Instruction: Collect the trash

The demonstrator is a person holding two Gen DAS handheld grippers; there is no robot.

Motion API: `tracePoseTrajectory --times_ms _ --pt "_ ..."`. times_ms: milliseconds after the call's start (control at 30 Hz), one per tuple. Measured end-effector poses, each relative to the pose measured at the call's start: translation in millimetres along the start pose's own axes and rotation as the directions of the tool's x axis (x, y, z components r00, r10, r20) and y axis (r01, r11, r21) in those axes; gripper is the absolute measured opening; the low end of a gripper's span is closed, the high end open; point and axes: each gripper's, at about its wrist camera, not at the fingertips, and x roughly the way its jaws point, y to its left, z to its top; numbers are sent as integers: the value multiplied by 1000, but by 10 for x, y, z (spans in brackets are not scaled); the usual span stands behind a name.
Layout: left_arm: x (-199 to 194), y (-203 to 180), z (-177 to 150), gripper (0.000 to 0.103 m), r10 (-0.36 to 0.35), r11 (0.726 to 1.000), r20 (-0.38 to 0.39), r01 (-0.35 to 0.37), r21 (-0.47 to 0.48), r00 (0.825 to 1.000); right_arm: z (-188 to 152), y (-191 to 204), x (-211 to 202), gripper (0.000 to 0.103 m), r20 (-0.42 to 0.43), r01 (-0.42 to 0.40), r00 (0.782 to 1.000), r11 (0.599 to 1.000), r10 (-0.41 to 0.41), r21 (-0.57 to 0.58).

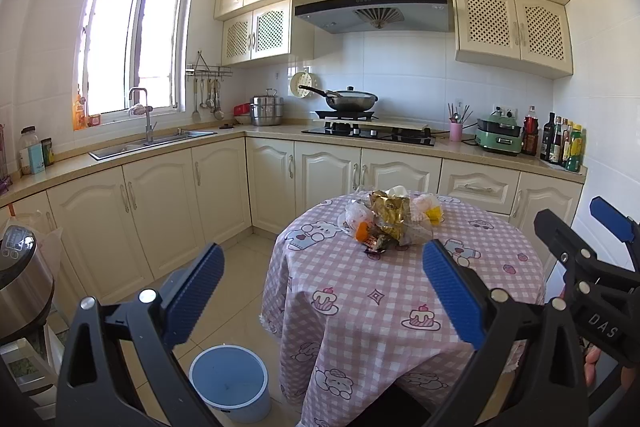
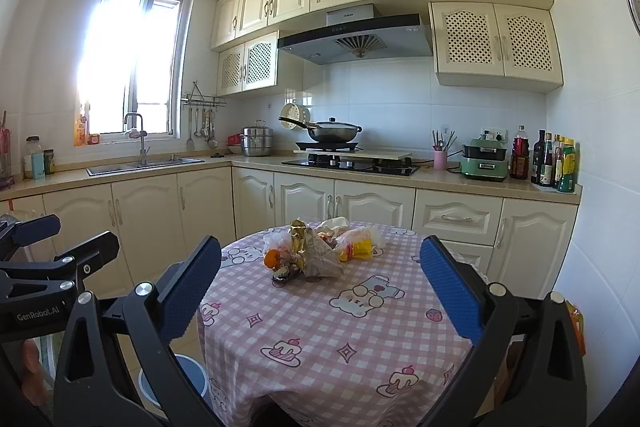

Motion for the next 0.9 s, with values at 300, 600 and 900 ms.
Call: tracePoseTrajectory --times_ms 300,600,900 --pt "80 31 -18 97 9 1000 -21 -9 2 1000 -30 -56 120 96 -26 -15 1000 1000 15 21" --pt "462 70 -74 97 11 1000 -88 -10 2 996 -150 -234 576 96 -135 -14 991 997 23 72" --pt "1304 -7 -194 97 -15 1000 -238 15 -2 971 -401 -503 1293 96 -263 49 964 996 -28 74"
